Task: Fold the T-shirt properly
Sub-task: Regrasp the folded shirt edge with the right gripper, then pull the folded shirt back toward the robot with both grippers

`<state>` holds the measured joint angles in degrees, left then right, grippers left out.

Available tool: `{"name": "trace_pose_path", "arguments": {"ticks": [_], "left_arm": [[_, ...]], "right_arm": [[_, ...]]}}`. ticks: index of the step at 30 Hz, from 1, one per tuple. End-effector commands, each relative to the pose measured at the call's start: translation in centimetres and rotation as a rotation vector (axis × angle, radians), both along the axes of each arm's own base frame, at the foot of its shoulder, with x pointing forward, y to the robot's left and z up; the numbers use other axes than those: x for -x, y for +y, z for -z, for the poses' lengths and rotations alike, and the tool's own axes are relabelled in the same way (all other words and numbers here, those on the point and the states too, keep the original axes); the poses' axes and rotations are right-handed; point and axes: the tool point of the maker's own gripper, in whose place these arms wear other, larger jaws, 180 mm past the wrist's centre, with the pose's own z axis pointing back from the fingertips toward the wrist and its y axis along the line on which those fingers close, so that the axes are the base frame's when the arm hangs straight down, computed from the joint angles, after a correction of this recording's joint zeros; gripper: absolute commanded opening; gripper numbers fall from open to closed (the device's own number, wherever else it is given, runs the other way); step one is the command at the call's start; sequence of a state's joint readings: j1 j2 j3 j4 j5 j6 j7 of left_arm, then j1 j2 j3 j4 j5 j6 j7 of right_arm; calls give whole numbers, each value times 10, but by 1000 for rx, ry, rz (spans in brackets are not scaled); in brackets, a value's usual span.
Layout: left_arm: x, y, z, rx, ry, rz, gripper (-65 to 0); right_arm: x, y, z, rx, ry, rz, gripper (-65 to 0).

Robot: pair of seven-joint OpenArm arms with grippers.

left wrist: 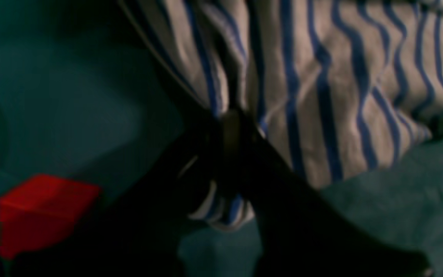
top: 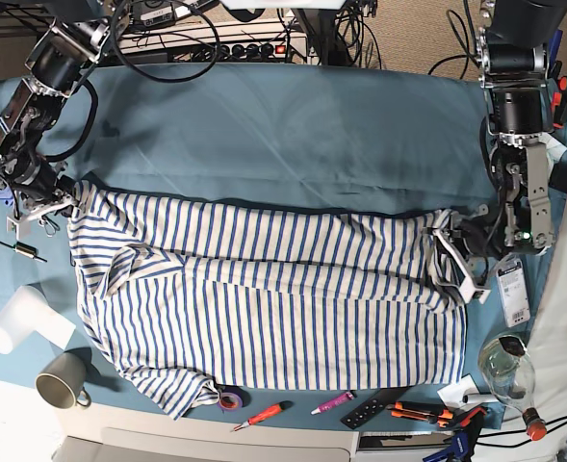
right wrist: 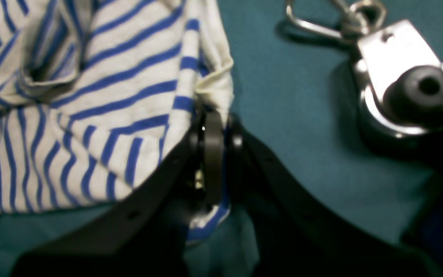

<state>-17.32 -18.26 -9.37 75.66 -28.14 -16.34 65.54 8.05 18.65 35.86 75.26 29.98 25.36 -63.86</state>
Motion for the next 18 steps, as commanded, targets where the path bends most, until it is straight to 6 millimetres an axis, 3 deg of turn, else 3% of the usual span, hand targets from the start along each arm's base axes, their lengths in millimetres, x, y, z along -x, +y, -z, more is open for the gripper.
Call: {"name": "trace_pose_path", "arguments": {"ticks": [1, 6, 14, 18], "left_arm": [[-18, 4, -26, -9, -72, 3, -650], [-14, 3, -34, -30, -60, 25, -650], [-8, 11, -33, -40, -26, 29, -650], [-4, 25, -40, -84, -36, 30, -650]], "right_arm": [[-14, -9, -31, 47, -80, -9, -650], [-14, -7, -60, 129, -86, -43, -650], [0, -11, -53, 152, -26, -28, -650], [12, -18, -65, 202, -44, -13, -650]]}}
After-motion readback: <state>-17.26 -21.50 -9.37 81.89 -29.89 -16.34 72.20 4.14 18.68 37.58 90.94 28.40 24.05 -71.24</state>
